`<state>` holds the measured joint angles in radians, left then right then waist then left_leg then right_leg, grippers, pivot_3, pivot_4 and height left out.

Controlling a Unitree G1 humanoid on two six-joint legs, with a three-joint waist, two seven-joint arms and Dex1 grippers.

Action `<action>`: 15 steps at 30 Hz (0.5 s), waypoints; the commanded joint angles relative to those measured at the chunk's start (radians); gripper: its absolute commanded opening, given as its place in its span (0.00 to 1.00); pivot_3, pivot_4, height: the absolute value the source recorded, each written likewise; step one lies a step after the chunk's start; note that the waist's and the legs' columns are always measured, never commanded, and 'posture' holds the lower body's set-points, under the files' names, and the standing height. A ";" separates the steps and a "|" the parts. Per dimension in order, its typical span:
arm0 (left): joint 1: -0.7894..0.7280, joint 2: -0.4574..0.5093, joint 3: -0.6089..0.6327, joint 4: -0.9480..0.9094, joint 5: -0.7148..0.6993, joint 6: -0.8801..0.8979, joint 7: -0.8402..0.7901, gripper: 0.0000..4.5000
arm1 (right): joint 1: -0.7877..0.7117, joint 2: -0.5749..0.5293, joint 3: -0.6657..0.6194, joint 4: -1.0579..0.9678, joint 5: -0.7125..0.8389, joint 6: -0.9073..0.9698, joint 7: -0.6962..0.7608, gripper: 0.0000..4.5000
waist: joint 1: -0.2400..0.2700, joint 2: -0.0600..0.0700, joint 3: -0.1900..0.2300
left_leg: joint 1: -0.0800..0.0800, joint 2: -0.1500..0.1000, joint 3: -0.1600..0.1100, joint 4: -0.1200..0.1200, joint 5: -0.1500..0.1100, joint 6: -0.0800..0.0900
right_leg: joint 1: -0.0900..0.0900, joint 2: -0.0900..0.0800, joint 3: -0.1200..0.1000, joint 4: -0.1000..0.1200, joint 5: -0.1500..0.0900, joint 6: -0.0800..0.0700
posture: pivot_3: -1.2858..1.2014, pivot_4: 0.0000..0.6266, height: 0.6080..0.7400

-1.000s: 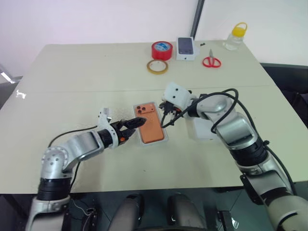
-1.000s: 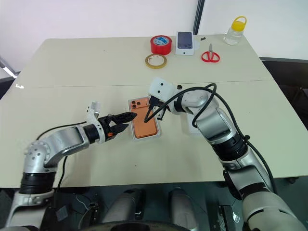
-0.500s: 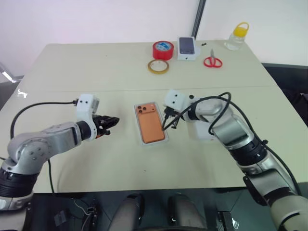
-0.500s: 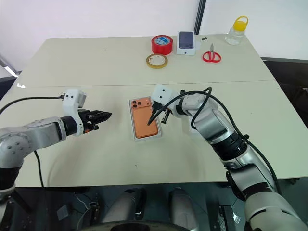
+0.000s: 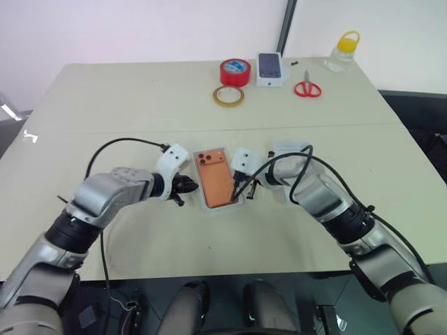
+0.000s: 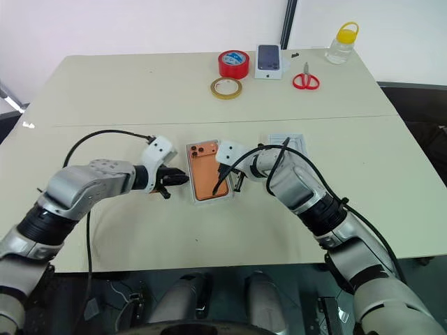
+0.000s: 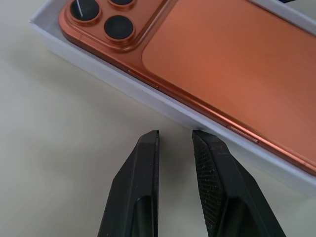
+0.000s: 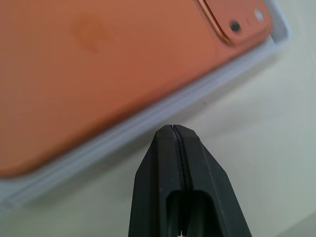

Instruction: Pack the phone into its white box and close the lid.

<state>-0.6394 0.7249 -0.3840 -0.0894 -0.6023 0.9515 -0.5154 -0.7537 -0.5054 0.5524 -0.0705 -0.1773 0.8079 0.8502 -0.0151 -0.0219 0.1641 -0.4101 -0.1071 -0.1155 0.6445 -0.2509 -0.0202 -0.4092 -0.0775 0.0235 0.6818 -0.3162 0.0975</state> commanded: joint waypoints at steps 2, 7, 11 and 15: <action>-0.045 -0.064 -0.042 -0.015 0.063 -0.003 -0.092 0.25 | 0.025 -0.020 -0.009 -0.120 0.003 0.043 0.017 0.00 | 0.004 0.000 0.000 | 0.000 0.000 0.000 0.001 0.000 0.000 | 0.000 0.000 0.000 0.000 0.000 0.000 | 0.52 0.24 1.00; -0.090 -0.172 -0.088 0.012 0.129 -0.004 -0.152 0.25 | 0.069 -0.096 -0.047 -0.236 0.016 0.113 0.038 0.00 | 0.012 0.000 0.000 | -0.001 -0.001 -0.001 0.002 0.000 0.001 | 0.001 -0.001 -0.001 0.000 0.000 0.000 | 0.52 0.24 1.00; -0.112 -0.260 -0.116 0.016 0.157 0.006 -0.197 0.25 | 0.117 -0.164 -0.078 -0.318 0.023 0.165 0.043 0.00 | 0.017 0.000 0.000 | -0.001 -0.001 0.000 0.002 -0.001 0.001 | 0.001 -0.001 -0.001 0.000 0.000 0.001 | 0.52 0.24 1.00; -0.115 -0.327 -0.134 0.026 0.185 0.009 -0.228 0.25 | 0.190 -0.236 -0.113 -0.390 0.026 0.216 0.037 0.00 | 0.024 0.000 0.000 | -0.001 -0.001 0.000 0.002 -0.001 0.001 | 0.001 -0.001 -0.001 0.000 0.000 0.001 | 0.52 0.24 1.00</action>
<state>-0.7360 0.4460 -0.4861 -0.0369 -0.4018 0.9733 -0.7071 -0.5736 -0.7493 0.4467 -0.3704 -0.1827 1.0252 0.8755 0.0088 -0.0220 0.1641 -0.4110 -0.1079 -0.1159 0.6468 -0.2517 -0.0187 -0.4079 -0.0785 0.0226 0.6812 -0.3164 0.0981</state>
